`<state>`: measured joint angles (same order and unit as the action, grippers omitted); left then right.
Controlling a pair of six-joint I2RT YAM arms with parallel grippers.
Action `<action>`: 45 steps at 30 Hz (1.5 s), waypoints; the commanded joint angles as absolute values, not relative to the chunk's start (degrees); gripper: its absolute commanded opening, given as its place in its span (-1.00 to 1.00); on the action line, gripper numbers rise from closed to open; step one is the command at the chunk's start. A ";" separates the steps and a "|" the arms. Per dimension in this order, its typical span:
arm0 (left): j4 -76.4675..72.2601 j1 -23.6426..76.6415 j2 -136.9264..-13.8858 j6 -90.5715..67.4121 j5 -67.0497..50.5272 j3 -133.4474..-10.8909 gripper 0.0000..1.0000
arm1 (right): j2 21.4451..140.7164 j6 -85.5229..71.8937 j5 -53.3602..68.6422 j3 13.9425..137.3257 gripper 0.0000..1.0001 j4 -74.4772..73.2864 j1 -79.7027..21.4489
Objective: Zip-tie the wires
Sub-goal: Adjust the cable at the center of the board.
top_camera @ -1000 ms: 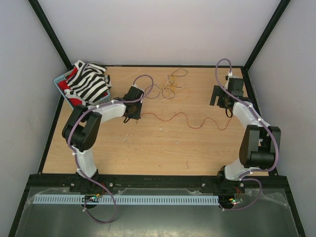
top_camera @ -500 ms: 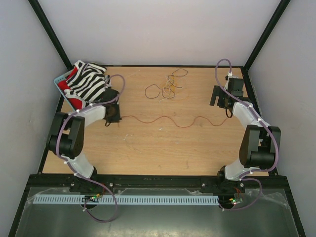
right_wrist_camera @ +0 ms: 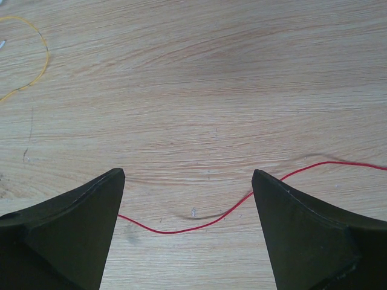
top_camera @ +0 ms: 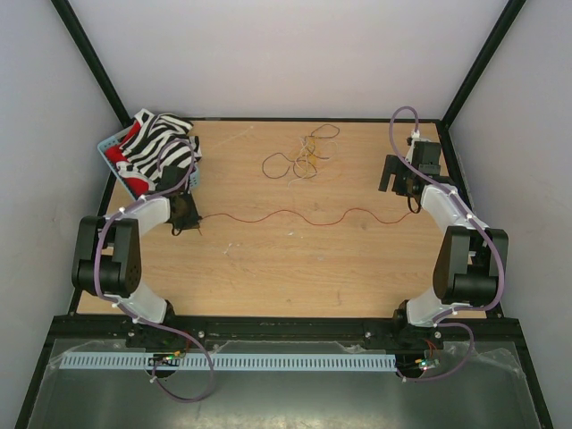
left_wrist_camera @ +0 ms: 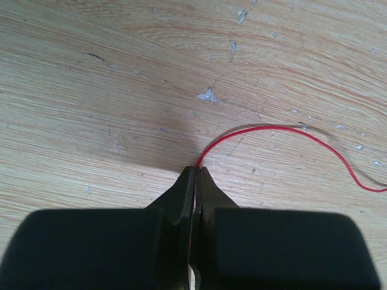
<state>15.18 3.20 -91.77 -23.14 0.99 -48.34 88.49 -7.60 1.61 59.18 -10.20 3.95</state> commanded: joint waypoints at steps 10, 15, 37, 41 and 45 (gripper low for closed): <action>17.88 2.46 -97.06 -23.67 -4.05 -48.64 -0.73 | 88.07 -8.26 3.10 60.06 0.98 -9.32 3.98; 18.11 2.46 -97.75 -23.43 -4.85 -49.37 -0.63 | 88.11 -8.58 3.79 60.53 0.99 -9.36 4.00; 14.19 10.02 -83.84 -19.98 -14.73 -54.55 0.36 | 97.56 -16.65 9.32 66.38 0.99 -1.21 -0.83; 13.45 9.85 -76.69 -18.73 -15.54 -54.02 0.53 | 105.28 -18.12 8.87 72.22 1.00 0.03 -2.92; 13.06 9.58 -70.16 -18.05 -17.11 -53.79 0.65 | 112.19 -17.83 8.05 78.48 0.94 -0.94 -4.86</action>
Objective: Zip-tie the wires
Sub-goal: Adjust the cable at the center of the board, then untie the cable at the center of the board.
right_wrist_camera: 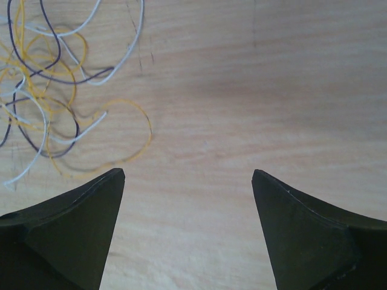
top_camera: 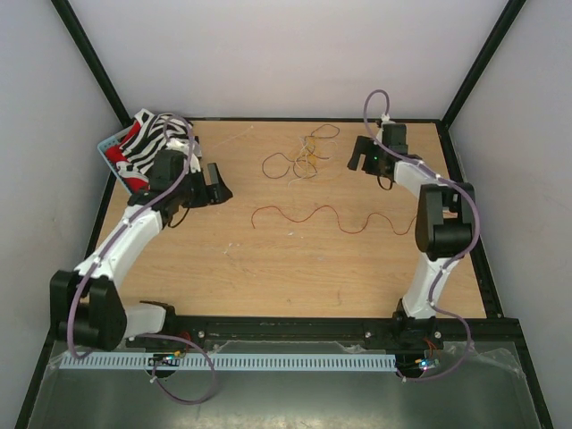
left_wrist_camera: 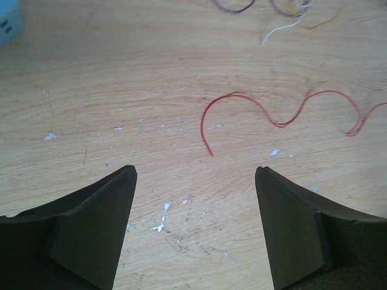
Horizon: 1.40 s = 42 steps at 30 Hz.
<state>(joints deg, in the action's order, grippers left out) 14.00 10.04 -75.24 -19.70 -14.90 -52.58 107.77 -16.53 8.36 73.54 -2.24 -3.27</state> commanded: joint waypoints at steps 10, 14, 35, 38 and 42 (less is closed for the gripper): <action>11.82 8.99 -59.93 -17.66 -20.52 -54.14 0.71 | 122.60 -14.75 5.04 87.99 0.76 -4.68 -9.54; 11.79 8.94 -58.75 -17.49 -20.64 -54.36 0.71 | 124.22 -13.42 2.54 88.85 0.68 -5.23 -10.58; 2.21 4.82 -57.48 -27.65 -29.15 -55.14 0.98 | 106.89 -9.63 3.35 89.51 -1.00 -7.80 -11.31; 0.81 2.69 -59.09 -30.77 -34.13 -57.15 0.98 | 100.90 -10.74 7.99 90.89 -1.00 -7.68 -11.27; 0.22 2.63 -61.99 -29.87 -37.15 -60.90 0.98 | 97.16 -12.84 15.26 98.03 -1.00 -7.56 -11.28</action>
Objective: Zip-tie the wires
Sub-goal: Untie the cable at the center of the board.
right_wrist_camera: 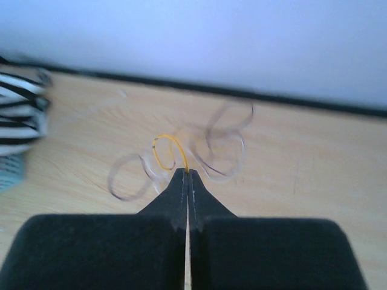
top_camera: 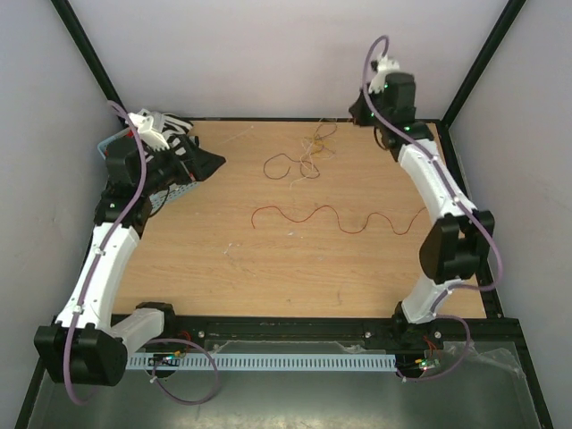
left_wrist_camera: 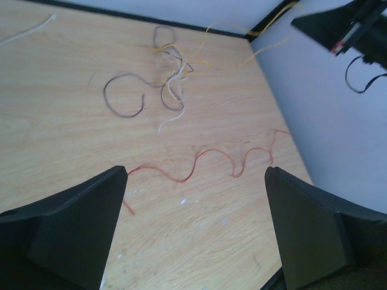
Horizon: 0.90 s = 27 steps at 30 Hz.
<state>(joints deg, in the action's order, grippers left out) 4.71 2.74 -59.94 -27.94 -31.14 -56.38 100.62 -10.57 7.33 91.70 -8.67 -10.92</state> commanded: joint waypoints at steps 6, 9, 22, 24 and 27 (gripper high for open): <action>-3.94 3.04 -67.85 -30.51 -41.66 -67.46 0.98 | 99.45 -14.53 20.11 112.27 -1.00 -6.58 -11.27; -5.04 3.77 -71.07 -30.37 -42.08 -71.06 0.98 | 102.31 -16.01 20.01 119.24 -1.00 -5.62 -11.30; -13.89 13.94 -89.12 -26.69 -36.86 -77.11 0.98 | 108.92 -24.31 22.81 130.61 -1.00 0.88 -11.27; -14.99 14.67 -91.00 -25.91 -35.69 -78.34 0.98 | 107.99 -23.80 22.08 129.35 -1.00 0.75 -11.26; -15.82 15.63 -94.48 -25.78 -35.60 -81.69 0.98 | 106.89 -20.88 20.94 128.41 -1.00 -0.19 -11.26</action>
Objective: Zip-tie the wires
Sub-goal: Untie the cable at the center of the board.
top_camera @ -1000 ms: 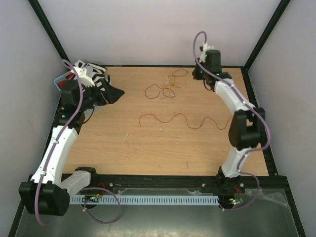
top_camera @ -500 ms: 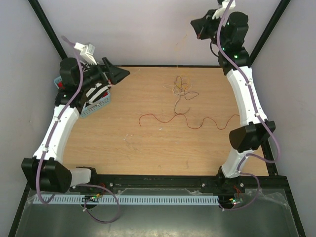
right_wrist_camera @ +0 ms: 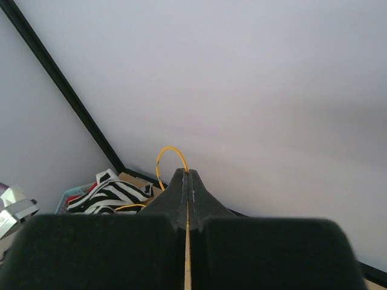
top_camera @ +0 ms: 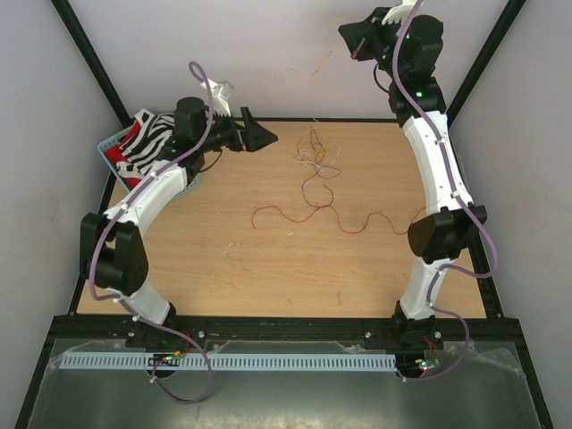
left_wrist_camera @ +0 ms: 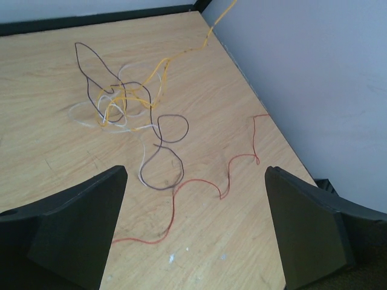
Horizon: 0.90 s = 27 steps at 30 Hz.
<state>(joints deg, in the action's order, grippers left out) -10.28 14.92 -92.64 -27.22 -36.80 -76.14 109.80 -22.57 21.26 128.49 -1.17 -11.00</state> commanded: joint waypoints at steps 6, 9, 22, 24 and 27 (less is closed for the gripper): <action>-17.16 20.77 -103.60 -21.87 -34.32 -88.59 0.98 | 105.28 -21.94 21.33 127.71 -1.00 -0.25 -11.27; -18.79 23.74 -109.32 -20.70 -32.39 -91.30 0.98 | 104.16 -22.58 20.49 127.30 -1.00 -0.97 -11.25; -25.33 32.58 -124.14 -13.04 -16.35 -101.22 0.97 | 97.01 -26.14 18.95 121.30 -1.00 -1.76 -11.25; -25.36 32.63 -126.07 -12.85 -15.07 -103.07 0.91 | 95.10 -26.12 18.59 119.94 -1.00 -1.61 -11.25; -25.35 32.53 -128.36 -12.73 -14.51 -104.58 0.67 | 92.29 -25.18 17.13 118.19 -1.00 -1.57 -11.24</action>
